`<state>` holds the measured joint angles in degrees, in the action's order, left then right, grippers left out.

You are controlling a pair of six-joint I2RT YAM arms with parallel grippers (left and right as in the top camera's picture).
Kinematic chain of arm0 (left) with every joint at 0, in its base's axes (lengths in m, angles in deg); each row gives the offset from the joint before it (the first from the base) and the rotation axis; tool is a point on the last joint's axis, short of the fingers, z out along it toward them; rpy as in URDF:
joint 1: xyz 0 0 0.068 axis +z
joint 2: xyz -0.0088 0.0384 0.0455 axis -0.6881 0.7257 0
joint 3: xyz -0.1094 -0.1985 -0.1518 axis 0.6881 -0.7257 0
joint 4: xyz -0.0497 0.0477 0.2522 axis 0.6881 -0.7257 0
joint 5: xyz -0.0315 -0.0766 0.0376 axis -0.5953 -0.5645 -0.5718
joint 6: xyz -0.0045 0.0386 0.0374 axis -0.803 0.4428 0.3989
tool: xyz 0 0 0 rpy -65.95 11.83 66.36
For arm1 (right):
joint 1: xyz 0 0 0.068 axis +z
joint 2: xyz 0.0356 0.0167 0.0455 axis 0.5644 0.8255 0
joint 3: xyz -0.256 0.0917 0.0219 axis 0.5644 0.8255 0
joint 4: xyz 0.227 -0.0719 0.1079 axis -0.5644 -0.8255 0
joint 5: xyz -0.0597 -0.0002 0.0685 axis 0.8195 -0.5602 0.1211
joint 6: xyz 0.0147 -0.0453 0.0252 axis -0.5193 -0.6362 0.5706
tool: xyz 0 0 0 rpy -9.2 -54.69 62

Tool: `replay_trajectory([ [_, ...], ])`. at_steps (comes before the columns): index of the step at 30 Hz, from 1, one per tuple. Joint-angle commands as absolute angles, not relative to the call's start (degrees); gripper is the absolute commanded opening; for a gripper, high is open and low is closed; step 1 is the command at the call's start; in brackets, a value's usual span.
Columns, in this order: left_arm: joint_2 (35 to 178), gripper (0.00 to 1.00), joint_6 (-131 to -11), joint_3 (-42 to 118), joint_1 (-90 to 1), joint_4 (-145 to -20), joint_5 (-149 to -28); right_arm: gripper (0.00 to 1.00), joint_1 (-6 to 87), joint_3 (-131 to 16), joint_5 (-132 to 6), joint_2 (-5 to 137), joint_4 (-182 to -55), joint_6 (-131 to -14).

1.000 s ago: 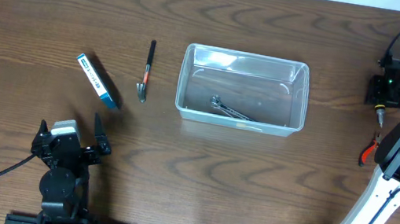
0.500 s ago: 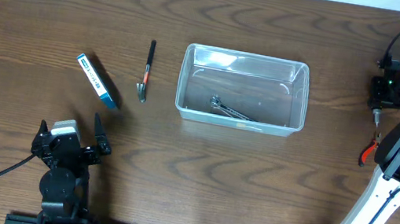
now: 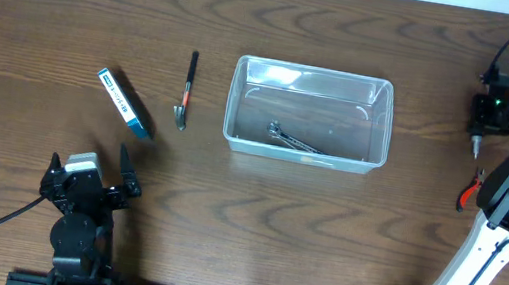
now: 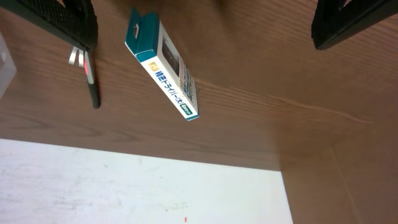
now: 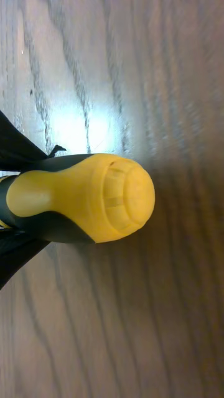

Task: Pack container
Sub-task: 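Lower and close the right gripper on the yellow handle, lift, then carry the yellow screwdriver into the container and lower it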

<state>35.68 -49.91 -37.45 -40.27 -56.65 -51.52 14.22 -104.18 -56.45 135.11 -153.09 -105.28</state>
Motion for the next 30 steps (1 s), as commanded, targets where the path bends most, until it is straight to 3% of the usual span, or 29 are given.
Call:
replay_trajectory([
  [1, 35.3, 0.98, -49.2, -39.0, -40.4, -57.2, -51.5, 0.05, 15.4, -107.7, -57.6, 128.7, -153.2, -105.4],
  [13, 35.3, 0.98, -49.2, -39.0, -40.4, -57.2, -51.5, 0.02, 24.3, -108.9, -59.4, 116.8, -154.6, -105.4],
  [30, 35.3, 0.98, -49.2, -39.0, -40.4, -57.2, -51.5, 0.03, 51.9, -108.5, -59.2, 108.2, -163.2, -107.5],
])
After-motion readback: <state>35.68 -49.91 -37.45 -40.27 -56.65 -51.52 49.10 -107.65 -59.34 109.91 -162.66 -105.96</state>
